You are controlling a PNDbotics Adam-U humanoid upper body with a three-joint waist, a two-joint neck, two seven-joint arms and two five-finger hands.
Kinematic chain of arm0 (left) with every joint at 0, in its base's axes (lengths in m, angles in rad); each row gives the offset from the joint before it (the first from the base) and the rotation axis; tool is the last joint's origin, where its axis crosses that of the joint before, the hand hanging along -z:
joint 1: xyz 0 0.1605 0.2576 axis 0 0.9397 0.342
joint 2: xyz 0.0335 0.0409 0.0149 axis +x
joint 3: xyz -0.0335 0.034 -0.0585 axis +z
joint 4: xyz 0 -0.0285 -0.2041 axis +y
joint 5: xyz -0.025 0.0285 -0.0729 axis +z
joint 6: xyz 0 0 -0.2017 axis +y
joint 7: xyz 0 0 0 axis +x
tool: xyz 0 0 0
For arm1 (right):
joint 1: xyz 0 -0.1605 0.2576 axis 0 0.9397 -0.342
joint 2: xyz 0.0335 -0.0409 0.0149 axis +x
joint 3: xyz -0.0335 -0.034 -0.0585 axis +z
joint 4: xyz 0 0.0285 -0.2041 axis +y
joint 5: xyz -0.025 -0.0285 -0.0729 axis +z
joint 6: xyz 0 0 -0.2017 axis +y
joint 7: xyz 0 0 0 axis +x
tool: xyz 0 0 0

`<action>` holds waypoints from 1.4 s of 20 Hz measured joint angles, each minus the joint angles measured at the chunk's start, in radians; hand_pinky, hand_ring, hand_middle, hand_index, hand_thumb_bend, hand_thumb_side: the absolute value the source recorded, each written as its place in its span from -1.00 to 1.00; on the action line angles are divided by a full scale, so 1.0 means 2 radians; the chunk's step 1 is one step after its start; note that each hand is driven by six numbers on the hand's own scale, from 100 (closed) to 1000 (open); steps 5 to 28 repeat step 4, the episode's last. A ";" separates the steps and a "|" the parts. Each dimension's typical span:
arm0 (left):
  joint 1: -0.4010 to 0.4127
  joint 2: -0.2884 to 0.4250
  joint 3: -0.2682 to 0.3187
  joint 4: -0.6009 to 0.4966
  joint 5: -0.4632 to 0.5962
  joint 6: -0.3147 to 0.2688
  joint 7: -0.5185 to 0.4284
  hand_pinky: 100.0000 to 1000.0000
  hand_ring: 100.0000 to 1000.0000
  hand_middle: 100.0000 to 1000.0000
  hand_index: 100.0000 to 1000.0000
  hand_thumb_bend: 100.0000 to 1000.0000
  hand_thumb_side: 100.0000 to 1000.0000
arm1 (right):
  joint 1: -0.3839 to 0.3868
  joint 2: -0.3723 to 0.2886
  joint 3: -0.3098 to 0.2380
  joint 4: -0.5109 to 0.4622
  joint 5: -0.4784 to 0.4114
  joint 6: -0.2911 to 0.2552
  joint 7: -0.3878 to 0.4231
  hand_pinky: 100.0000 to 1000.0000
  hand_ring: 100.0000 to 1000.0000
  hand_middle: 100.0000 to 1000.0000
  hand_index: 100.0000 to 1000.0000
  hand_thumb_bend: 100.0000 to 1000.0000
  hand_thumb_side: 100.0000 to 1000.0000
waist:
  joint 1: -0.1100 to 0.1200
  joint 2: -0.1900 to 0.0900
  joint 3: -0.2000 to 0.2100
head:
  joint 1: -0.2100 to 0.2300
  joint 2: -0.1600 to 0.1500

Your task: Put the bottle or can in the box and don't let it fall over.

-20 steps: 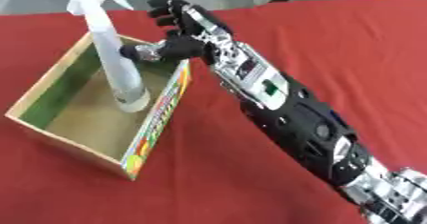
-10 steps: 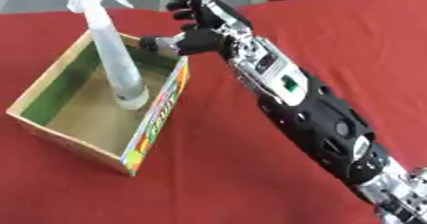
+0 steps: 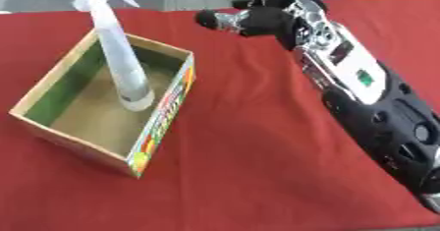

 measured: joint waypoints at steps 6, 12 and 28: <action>0.003 0.003 0.005 0.000 -0.002 -0.001 0.005 0.60 0.53 0.52 0.58 -0.40 0.50 | 0.044 -0.035 -0.035 -0.031 0.004 -0.018 0.008 0.75 0.80 0.68 0.79 0.19 -0.82 | 0.002 0.000 -0.014 | 0.012 -0.001; 0.003 0.003 0.005 0.000 -0.002 -0.001 0.005 0.60 0.53 0.52 0.58 -0.40 0.50 | 0.044 -0.035 -0.035 -0.031 0.004 -0.018 0.008 0.75 0.80 0.68 0.79 0.19 -0.82 | 0.002 0.000 -0.014 | 0.012 -0.001; 0.003 0.003 0.005 0.000 -0.002 -0.001 0.005 0.60 0.53 0.52 0.58 -0.40 0.50 | 0.044 -0.035 -0.035 -0.031 0.004 -0.018 0.008 0.75 0.80 0.68 0.79 0.19 -0.82 | 0.002 0.000 -0.014 | 0.012 -0.001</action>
